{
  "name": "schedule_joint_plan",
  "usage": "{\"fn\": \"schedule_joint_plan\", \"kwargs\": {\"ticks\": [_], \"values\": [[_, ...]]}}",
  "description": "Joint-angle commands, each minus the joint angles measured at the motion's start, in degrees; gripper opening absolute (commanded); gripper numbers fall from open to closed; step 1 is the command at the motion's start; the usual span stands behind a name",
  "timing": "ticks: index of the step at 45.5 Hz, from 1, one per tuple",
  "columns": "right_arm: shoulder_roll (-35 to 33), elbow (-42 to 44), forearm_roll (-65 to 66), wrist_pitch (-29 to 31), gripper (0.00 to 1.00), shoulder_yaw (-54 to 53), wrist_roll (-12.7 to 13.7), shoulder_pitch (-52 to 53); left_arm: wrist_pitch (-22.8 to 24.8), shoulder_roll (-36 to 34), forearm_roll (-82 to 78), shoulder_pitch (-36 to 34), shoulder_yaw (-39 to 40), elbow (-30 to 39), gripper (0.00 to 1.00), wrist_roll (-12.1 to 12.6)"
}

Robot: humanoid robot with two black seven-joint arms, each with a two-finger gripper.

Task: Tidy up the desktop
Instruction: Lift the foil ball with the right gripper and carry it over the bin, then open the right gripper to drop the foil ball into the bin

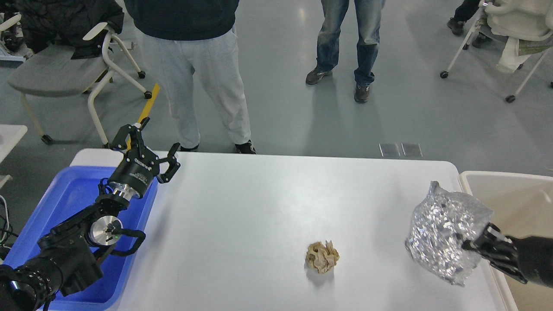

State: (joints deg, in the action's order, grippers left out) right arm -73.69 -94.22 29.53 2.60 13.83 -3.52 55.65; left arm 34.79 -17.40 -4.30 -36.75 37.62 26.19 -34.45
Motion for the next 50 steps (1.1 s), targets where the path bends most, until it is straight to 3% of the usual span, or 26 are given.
{"fn": "schedule_joint_plan", "kwargs": {"ticks": [1, 19, 33, 39, 50], "values": [[-12.3, -1.8, -0.1, 11.5, 0.0, -0.5, 0.1, 5.9, 0.0, 0.0, 0.0, 0.0, 0.0, 0.0, 1.0, 0.0], [-14.6, 3.6, -1.0, 14.8, 0.0, -3.5, 0.4, 7.0, 0.0, 0.0, 0.0, 0.0, 0.0, 0.0, 1.0, 0.0], [-4.7, 29.3, -9.5, 13.8, 0.0, -2.5, 0.3, 6.0, 0.0, 0.0, 0.0, 0.0, 0.0, 0.0, 1.0, 0.0], [1.8, 38.3, -9.8, 9.2, 0.0, -2.4, 0.1, 2.8, 0.0, 0.0, 0.0, 0.0, 0.0, 0.0, 1.0, 0.0], [12.5, 47.8, -9.8, -6.7, 0.0, -2.4, 0.0, -3.0, 0.0, 0.0, 0.0, 0.0, 0.0, 0.0, 1.0, 0.0]]}}
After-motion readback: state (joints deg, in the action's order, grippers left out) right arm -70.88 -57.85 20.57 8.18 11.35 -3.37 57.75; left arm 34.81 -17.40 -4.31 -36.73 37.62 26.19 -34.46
